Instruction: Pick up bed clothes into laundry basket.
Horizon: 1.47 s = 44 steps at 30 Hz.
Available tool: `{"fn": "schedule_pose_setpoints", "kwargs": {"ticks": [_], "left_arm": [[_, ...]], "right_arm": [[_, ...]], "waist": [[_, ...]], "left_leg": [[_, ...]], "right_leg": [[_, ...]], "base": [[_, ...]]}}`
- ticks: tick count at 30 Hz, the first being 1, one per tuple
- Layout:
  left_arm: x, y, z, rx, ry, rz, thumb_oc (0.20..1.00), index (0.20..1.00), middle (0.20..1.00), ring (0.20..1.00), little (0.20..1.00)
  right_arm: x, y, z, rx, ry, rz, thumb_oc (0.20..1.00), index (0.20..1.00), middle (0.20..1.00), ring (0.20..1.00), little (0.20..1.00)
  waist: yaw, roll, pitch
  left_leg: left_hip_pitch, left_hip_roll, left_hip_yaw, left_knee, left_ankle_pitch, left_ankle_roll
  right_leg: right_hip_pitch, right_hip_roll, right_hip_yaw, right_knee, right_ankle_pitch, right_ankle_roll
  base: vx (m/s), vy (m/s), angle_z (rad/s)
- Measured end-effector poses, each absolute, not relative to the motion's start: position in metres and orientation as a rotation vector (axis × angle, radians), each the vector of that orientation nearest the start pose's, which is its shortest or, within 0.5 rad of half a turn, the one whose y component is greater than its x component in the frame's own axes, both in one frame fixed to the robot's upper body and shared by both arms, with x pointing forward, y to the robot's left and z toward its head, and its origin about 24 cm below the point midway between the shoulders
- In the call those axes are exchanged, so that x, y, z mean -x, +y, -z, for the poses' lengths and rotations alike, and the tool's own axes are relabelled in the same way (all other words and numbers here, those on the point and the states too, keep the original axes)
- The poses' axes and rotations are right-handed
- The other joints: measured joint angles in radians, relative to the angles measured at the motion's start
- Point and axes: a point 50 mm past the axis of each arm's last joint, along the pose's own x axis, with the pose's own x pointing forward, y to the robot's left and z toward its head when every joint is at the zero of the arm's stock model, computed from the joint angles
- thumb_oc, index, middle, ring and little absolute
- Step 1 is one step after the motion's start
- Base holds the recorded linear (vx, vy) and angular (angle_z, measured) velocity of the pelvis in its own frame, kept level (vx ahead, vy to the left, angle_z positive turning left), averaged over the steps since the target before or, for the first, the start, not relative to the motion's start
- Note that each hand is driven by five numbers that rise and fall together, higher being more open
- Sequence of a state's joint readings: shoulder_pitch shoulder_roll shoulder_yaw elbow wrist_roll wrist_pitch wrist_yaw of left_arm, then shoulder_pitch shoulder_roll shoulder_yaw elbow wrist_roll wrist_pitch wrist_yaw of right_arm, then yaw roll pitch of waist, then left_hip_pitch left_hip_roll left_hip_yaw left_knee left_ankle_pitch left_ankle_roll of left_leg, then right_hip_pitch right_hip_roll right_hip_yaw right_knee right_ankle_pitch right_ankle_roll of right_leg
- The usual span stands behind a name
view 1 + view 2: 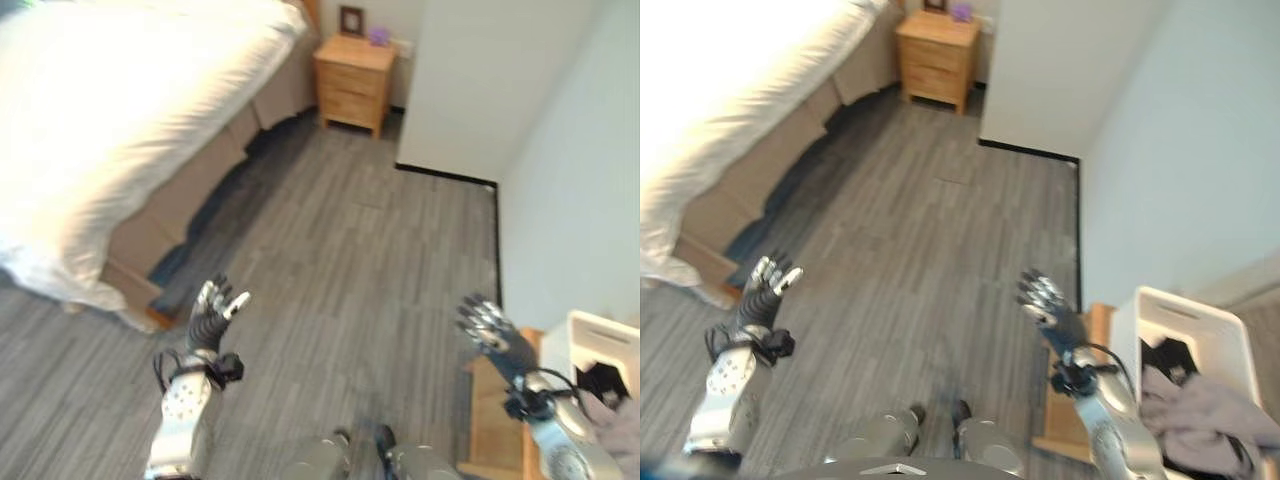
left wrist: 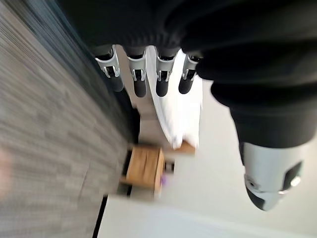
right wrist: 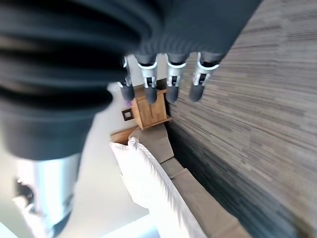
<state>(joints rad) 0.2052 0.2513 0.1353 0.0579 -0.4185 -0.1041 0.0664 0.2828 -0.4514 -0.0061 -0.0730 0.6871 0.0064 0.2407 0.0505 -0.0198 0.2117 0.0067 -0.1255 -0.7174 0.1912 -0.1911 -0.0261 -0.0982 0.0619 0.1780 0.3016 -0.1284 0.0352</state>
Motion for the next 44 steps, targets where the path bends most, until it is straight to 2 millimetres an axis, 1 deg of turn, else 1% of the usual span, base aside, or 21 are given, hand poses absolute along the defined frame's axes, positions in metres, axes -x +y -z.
{"fn": "schedule_pose_setpoints", "kwargs": {"ticks": [2, 3, 4, 5, 6, 7, 8, 9, 11, 13, 16, 17, 18, 20, 21, 22, 24, 27, 30, 37, 44], "left_arm": [[-0.202, 0.243, -0.008, 0.174, 0.104, -0.280, 1.000, 1.000, 1.000, 1.000, 1.000], [-0.203, 0.239, -0.007, 0.191, 0.106, -0.276, 1.000, 1.000, 1.000, 1.000, 1.000], [-0.203, 0.233, 0.000, 0.196, 0.139, -0.246, 1.000, 1.000, 1.000, 1.000, 1.000], [-0.204, 0.234, 0.000, 0.176, 0.152, -0.226, 1.000, 1.000, 1.000, 1.000, 1.000], [-0.203, 0.237, 0.002, 0.157, 0.170, -0.220, 1.000, 1.000, 1.000, 1.000, 1.000], [-0.205, 0.240, 0.004, 0.136, 0.188, -0.210, 1.000, 1.000, 1.000, 1.000, 1.000], [-0.203, 0.238, 0.006, 0.137, 0.200, -0.207, 1.000, 1.000, 1.000, 1.000, 1.000], [-0.203, 0.230, 0.009, 0.153, 0.219, -0.181, 1.000, 1.000, 1.000, 1.000, 1.000], [-0.199, 0.224, 0.004, 0.159, 0.197, -0.160, 1.000, 1.000, 1.000, 1.000, 1.000], [-0.208, 0.217, -0.010, 0.167, 0.131, -0.137, 1.000, 1.000, 1.000, 1.000, 1.000], [-0.216, 0.224, -0.021, 0.124, 0.096, -0.128, 1.000, 1.000, 1.000, 1.000, 1.000], [-0.217, 0.226, -0.019, 0.123, 0.104, -0.131, 1.000, 1.000, 1.000, 1.000, 1.000], [-0.220, 0.219, -0.021, 0.115, 0.105, -0.104, 1.000, 1.000, 1.000, 1.000, 1.000], [-0.218, 0.215, -0.025, 0.099, 0.089, -0.075, 1.000, 1.000, 1.000, 1.000, 1.000], [-0.216, 0.220, -0.021, 0.080, 0.106, -0.088, 1.000, 1.000, 1.000, 1.000, 1.000], [-0.213, 0.227, -0.012, 0.060, 0.152, -0.113, 1.000, 1.000, 1.000, 1.000, 1.000], [-0.208, 0.241, -0.008, 0.036, 0.179, -0.166, 1.000, 1.000, 1.000, 1.000, 1.000], [-0.200, 0.254, -0.008, 0.024, 0.187, -0.213, 1.000, 1.000, 1.000, 1.000, 1.000], [-0.191, 0.248, 0.000, 0.070, 0.208, -0.226, 1.000, 1.000, 1.000, 1.000, 1.000], [-0.178, 0.242, 0.011, 0.105, 0.256, -0.219, 1.000, 1.000, 1.000, 1.000, 1.000], [-0.176, 0.242, 0.014, 0.109, 0.268, -0.251, 1.000, 1.000, 1.000, 1.000, 1.000]], "right_arm": [[-0.193, -0.239, -0.030, -0.239, 0.146, -0.147, 1.000, 1.000, 1.000, 1.000, 1.000], [-0.193, -0.242, -0.032, -0.226, 0.138, -0.140, 1.000, 1.000, 1.000, 1.000, 1.000], [-0.196, -0.250, -0.033, -0.209, 0.126, -0.104, 1.000, 1.000, 1.000, 1.000, 1.000], [-0.198, -0.248, -0.033, -0.219, 0.119, -0.094, 1.000, 1.000, 1.000, 1.000, 1.000], [-0.198, -0.244, -0.030, -0.243, 0.117, -0.084, 1.000, 1.000, 1.000, 1.000, 1.000], [-0.200, -0.237, -0.032, -0.264, 0.095, -0.085, 1.000, 1.000, 1.000, 1.000, 1.000], [-0.201, -0.233, -0.032, -0.274, 0.088, -0.089, 1.000, 1.000, 1.000, 1.000, 1.000], [-0.193, -0.238, -0.032, -0.289, 0.073, -0.042, 1.000, 1.000, 1.000, 1.000, 1.000], [-0.185, -0.237, -0.030, -0.291, 0.077, -0.040, 1.000, 1.000, 1.000, 1.000, 1.000], [-0.185, -0.241, -0.034, -0.268, 0.071, -0.041, 1.000, 1.000, 1.000, 1.000, 1.000], [-0.193, -0.231, -0.027, -0.342, 0.073, -0.038, 1.000, 1.000, 1.000, 1.000, 1.000], [-0.190, -0.233, -0.023, -0.365, 0.073, -0.008, 1.000, 1.000, 1.000, 1.000, 1.000], [-0.185, -0.234, -0.015, -0.392, 0.094, 0.049, 1.000, 1.000, 1.000, 1.000, 1.000], [-0.188, -0.225, -0.015, -0.366, 0.123, -0.027, 1.000, 1.000, 1.000, 1.000, 1.000], [-0.192, -0.211, -0.016, -0.363, 0.132, -0.102, 1.000, 1.000, 1.000, 1.000, 1.000], [-0.195, -0.199, -0.015, -0.372, 0.142, -0.157, 1.000, 1.000, 1.000, 1.000, 1.000], [-0.198, -0.187, -0.011, -0.380, 0.172, -0.223, 1.000, 1.000, 1.000, 1.000, 1.000], [-0.200, -0.184, -0.002, -0.358, 0.215, -0.239, 1.000, 1.000, 1.000, 1.000, 1.000], [-0.195, -0.191, 0.014, -0.281, 0.305, -0.218, 1.000, 1.000, 1.000, 1.000, 1.000], [-0.197, -0.196, 0.010, -0.241, 0.291, -0.197, 1.000, 1.000, 1.000, 1.000, 1.000], [-0.207, -0.200, 0.001, -0.163, 0.248, -0.174, 1.000, 1.000, 1.000, 1.000, 1.000]], "waist": [[-0.013, -0.001, -0.002], [-0.024, 0.016, 0.003], [-0.019, 0.005, 0.003], [-0.009, -0.012, 0.000], [-0.014, -0.035, -0.006], [-0.053, -0.089, 0.008], [-0.036, -0.087, 0.007], [-0.071, -0.098, 0.010], [-0.083, -0.029, -0.040], [-0.097, 0.063, -0.046], [-0.062, 0.036, -0.033], [-0.064, 0.024, -0.031], [-0.085, 0.016, -0.036], [-0.100, 0.015, -0.035], [-0.104, 0.019, -0.026], [-0.122, 0.029, -0.025], [-0.111, 0.031, -0.021], [-0.074, 0.025, -0.021], [-0.046, 0.018, -0.032], [-0.044, 0.003, -0.109], [-0.046, 0.026, -0.143]], "left_leg": [[-0.033, 0.008, 0.002, -0.021, 0.065, -0.044], [-0.050, 0.016, 0.013, -0.040, 0.102, -0.032], [-0.083, 0.084, 0.223, -0.088, 0.084, 0.073], [-0.091, 0.131, 0.386, -0.131, 0.049, 0.138], [-0.095, 0.161, 0.533, -0.156, 0.020, 0.142], [-0.129, 0.176, 0.743, -0.052, 0.041, 0.069], [-0.127, 0.173, 0.797, 0.018, 0.042, 0.058], [-0.116, 0.173, 0.897, 0.124, 0.038, 0.056], [-0.062, 0.194, 0.998, 0.179, 0.034, 0.054], [-0.038, 0.247, 1.031, 0.057, 0.042, 0.046], [-0.046, 0.173, 1.011, -0.027, 0.100, 0.049], [-0.038, 0.150, 0.996, -0.041, 0.108, 0.054], [-0.014, 0.109, 0.909, -0.125, 0.164, 0.066], [0.008, 0.087, 0.869, -0.176, 0.197, 0.091], [0.008, 0.060, 0.810, -0.187, 0.216, 0.110], [-0.002, 0.053, 0.772, -0.189, 0.228, 0.121], [-0.011, 0.047, 0.768, -0.202, 0.241, 0.115], [-0.014, 0.043, 0.791, -0.206, 0.246, 0.111], [0.011, 0.056, 0.780, -0.215, 0.249, 0.095], [0.033, 0.104, 0.755, -0.251, 0.260, 0.063], [0.036, 0.122, 0.742, -0.259, 0.263, 0.056]], "right_leg": [[0.032, 0.019, -0.042, -0.044, -0.003, -0.028], [0.047, 0.015, -0.075, -0.066, 0.020, -0.040], [0.059, -0.010, -0.158, -0.086, 0.034, -0.053], [0.062, -0.044, -0.235, -0.093, 0.034, -0.057], [0.072, -0.069, -0.273, -0.117, 0.038, -0.073], [0.084, -0.141, -0.355, -0.120, 0.033, -0.086], [0.108, -0.175, -0.427, -0.136, 0.030, -0.074], [0.165, -0.208, -0.511, -0.155, 0.024, -0.059], [0.174, -0.239, -0.626, -0.105, -0.028, -0.033], [0.144, -0.224, -0.723, -0.039, -0.049, -0.009], [0.024, -0.275, -0.564, 0.068, -0.081, 0.029], [0.047, -0.284, -0.578, 0.057, -0.053, 0.050], [0.065, -0.330, -0.661, 0.094, -0.043, 0.058], [0.035, -0.364, -0.653, 0.168, -0.043, 0.057], [-0.022, -0.373, -0.521, 0.275, -0.047, 0.053], [-0.063, -0.316, -0.322, 0.298, -0.081, 0.088], [-0.086, -0.265, -0.200, 0.184, -0.083, 0.098], [-0.080, -0.261, -0.232, 0.040, -0.015, 0.074], [-0.031, -0.243, -0.243, -0.048, 0.064, 0.090], [0.018, -0.200, -0.291, -0.123, 0.104, 0.074], [0.016, -0.183, -0.308, -0.126, 0.107, 0.065]], "base": [[-0.16, -0.188, 1.27], [-0.33, -0.237, 2.17], [-0.26, -0.165, 1.62], [-0.24, -0.128, 1.52], [-0.16, -0.066, 1.94], [-0.16, -0.070, 2.00], [-0.15, -0.053, 2.72], [-0.09, -0.005, 2.31], [-0.05, 0.048, 2.31], [0.01, 0.021, 1.57], [-0.09, 0.269, 0.71], [-0.14, 0.516, 1.02], [-0.10, 0.230, 1.44], [-0.15, 0.144, 1.21], [-0.12, 0.069, 1.15], [-0.06, 0.038, 1.17], [0.00, 0.005, 0.62], [0.03, -0.063, 0.26], [0.05, -0.048, 0.08], [0.04, -0.037, 0.01], [0.01, -0.048, 0.02]]}}
